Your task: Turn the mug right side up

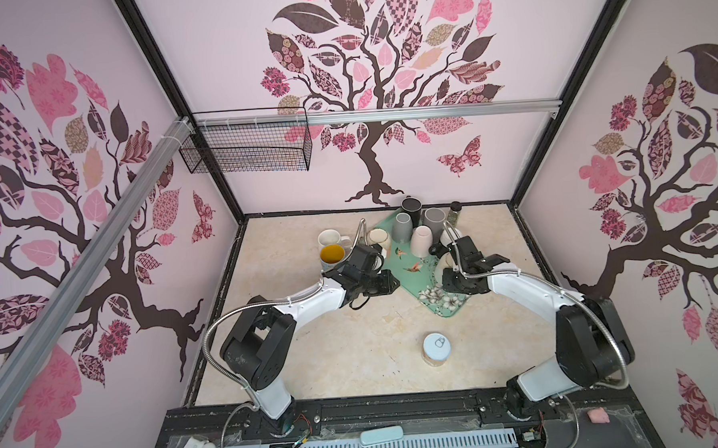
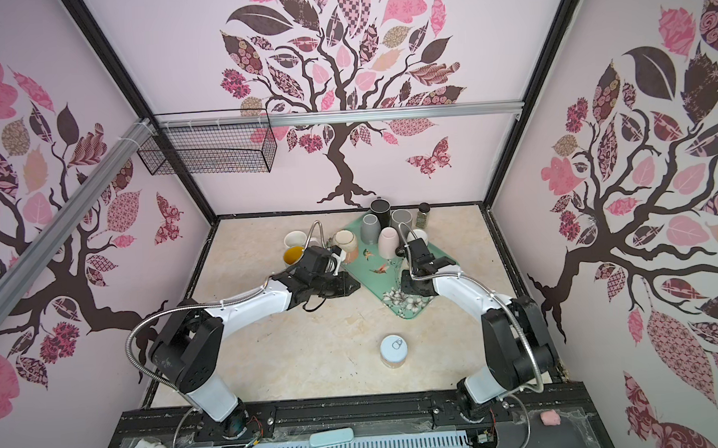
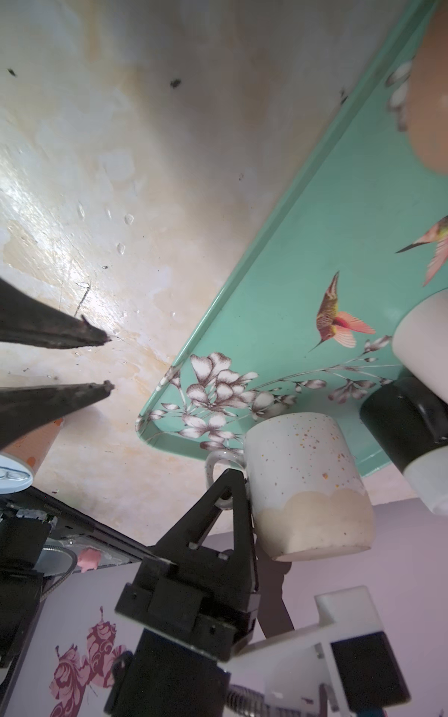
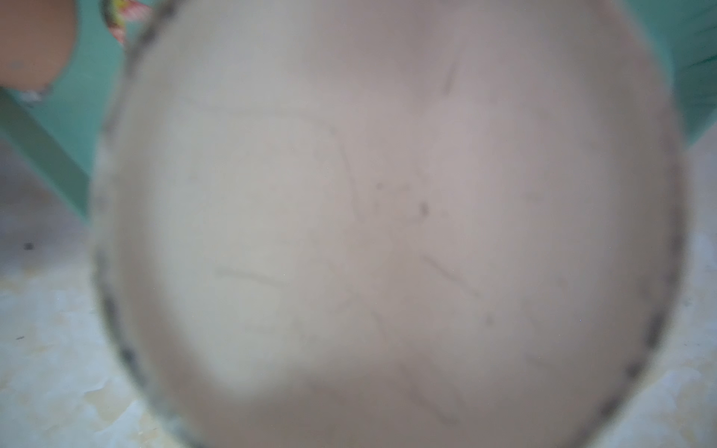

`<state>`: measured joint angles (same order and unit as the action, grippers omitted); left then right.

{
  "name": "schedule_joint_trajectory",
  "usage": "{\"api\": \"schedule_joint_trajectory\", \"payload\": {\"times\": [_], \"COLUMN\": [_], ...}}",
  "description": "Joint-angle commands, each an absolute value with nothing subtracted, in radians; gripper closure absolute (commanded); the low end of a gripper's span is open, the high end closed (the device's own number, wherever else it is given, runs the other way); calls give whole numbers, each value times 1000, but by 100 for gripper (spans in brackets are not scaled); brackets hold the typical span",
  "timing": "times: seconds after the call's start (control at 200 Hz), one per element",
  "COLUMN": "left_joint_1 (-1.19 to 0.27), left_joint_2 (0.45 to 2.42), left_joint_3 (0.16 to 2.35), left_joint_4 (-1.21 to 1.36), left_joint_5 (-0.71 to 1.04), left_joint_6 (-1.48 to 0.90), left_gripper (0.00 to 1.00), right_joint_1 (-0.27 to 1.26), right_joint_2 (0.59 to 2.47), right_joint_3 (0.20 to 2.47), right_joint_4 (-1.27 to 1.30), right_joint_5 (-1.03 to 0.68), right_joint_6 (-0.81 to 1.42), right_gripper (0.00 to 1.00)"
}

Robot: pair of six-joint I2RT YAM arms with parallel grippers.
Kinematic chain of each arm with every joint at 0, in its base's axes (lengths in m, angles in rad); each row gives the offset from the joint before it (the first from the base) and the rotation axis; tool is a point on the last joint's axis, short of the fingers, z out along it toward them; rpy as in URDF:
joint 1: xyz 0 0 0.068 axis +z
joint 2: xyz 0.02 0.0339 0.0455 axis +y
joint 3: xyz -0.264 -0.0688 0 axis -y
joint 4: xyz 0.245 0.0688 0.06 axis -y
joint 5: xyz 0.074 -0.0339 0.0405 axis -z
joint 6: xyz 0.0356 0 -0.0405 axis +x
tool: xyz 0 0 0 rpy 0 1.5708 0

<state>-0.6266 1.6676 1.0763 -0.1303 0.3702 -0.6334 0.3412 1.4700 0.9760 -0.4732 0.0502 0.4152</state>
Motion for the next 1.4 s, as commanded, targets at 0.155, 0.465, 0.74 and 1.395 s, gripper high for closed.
{"api": "schedule_joint_trajectory", "payload": {"times": [0.155, 0.465, 0.74, 1.395], "left_joint_1": [-499, -322, -337, -450], "left_joint_2": [1466, 1354, 1500, 1671], "left_joint_3": [978, 796, 767, 882], "left_joint_4": [-82, 288, 804, 1069], "left_joint_5": [360, 624, 796, 828], "left_joint_6": [-630, -890, -1297, -1502], "left_gripper": [68, 49, 50, 62], "right_joint_1": [341, 339, 342, 387], "right_joint_2": [1276, 1266, 1355, 1416], "right_joint_3": [954, 937, 946, 958], "right_joint_4": [-183, 160, 481, 568], "right_joint_5": [-125, -440, -638, -700], "right_joint_6": [503, 701, 915, 993], "right_gripper": [100, 100, 100, 100]}}
